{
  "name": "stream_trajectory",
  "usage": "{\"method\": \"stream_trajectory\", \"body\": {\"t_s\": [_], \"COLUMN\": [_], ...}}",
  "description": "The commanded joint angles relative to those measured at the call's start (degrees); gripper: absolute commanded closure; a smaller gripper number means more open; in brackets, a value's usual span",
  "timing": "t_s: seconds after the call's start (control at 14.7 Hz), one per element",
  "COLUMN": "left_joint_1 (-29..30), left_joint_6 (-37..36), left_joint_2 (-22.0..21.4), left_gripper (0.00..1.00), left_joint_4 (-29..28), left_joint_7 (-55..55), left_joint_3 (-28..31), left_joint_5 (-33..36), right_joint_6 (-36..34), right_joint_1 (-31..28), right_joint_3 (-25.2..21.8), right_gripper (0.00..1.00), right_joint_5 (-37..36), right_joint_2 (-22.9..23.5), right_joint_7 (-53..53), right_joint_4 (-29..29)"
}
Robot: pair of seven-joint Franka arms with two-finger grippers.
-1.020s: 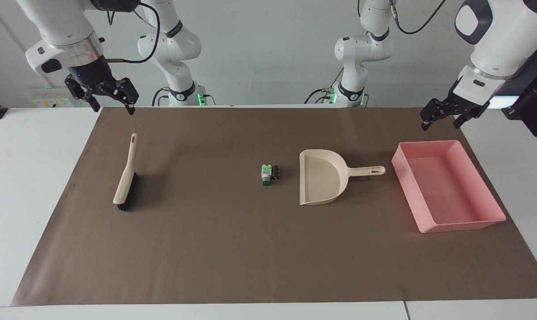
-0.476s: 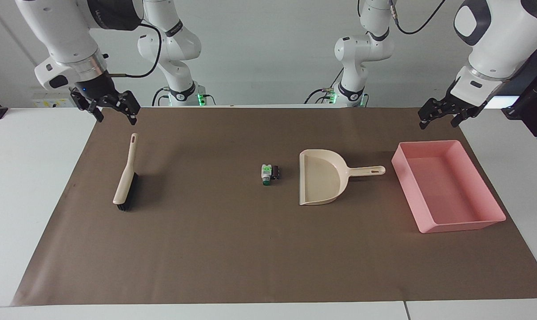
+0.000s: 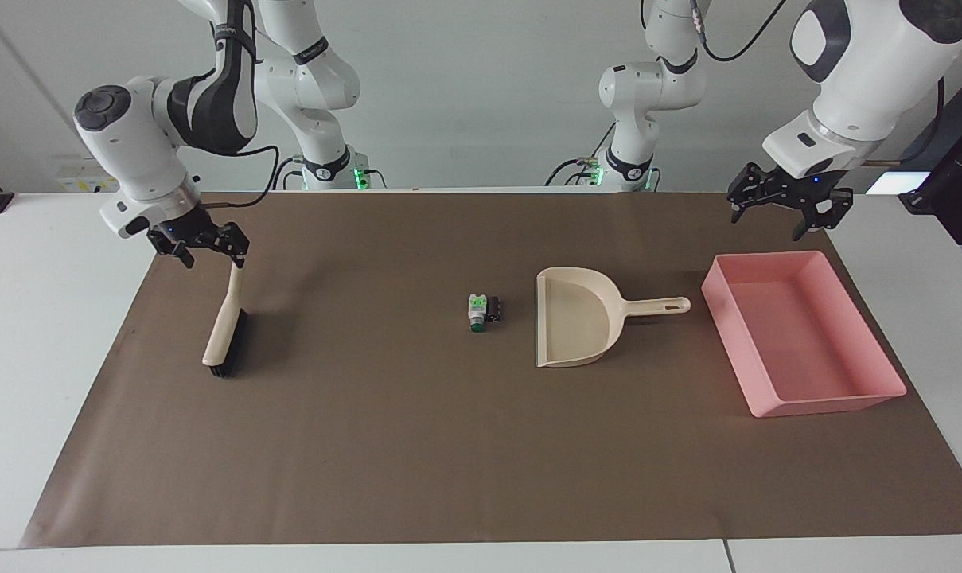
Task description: Clean e-waste and dump in bin
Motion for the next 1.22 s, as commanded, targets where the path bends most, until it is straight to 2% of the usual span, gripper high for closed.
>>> {"method": "stream_trajectory", "body": {"t_s": [0.0,0.14,0.41,0.68,0.82,0.95,1.16], "left_joint_1": [-1.64,-2.96,-5.16,-8.23,-8.33,-10.33,-11.49], "left_joint_6": [4.07,6.36,8.99,20.4,22.27,27.96,36.14], "left_joint_2": [-1.37,-1.81,-5.32,-4.01,-4.09,-2.09,0.03], "left_gripper": [0.01,0.02,0.01,0.02,0.02,0.02,0.02], "left_joint_4": [-4.36,-7.34,-15.96,-23.77,-26.77,-28.7,-31.96], "left_joint_7": [11.89,24.98,38.99,39.02,38.92,35.52,31.9], "left_joint_3": [0.2,0.2,0.29,0.29,0.29,0.2,0.2], "left_joint_5": [0.46,0.37,0.81,1.16,2.73,5.28,7.57], "right_joint_6": [4.07,7.14,9.53,9.1,8.75,8.13,8.13], "right_joint_1": [-1.27,-2.67,-2.94,-3.03,-3.03,-3.03,-3.12], "right_joint_3": [0.44,0.53,0.53,0.53,0.53,0.53,0.53], "right_gripper": [0.01,0.01,0.02,0.02,0.03,0.06,0.17], "right_joint_5": [0.68,0.68,0.77,0.85,0.85,0.85,0.85], "right_joint_2": [0.25,0.51,1.92,2.1,1.92,1.83,1.57], "right_joint_7": [-2.48,-4.58,-4.24,-4.42,-4.33,-4.42,-4.59], "right_joint_4": [-4.02,-6.31,-7.2,-8.43,-8.69,-8.78,-9.39]}}
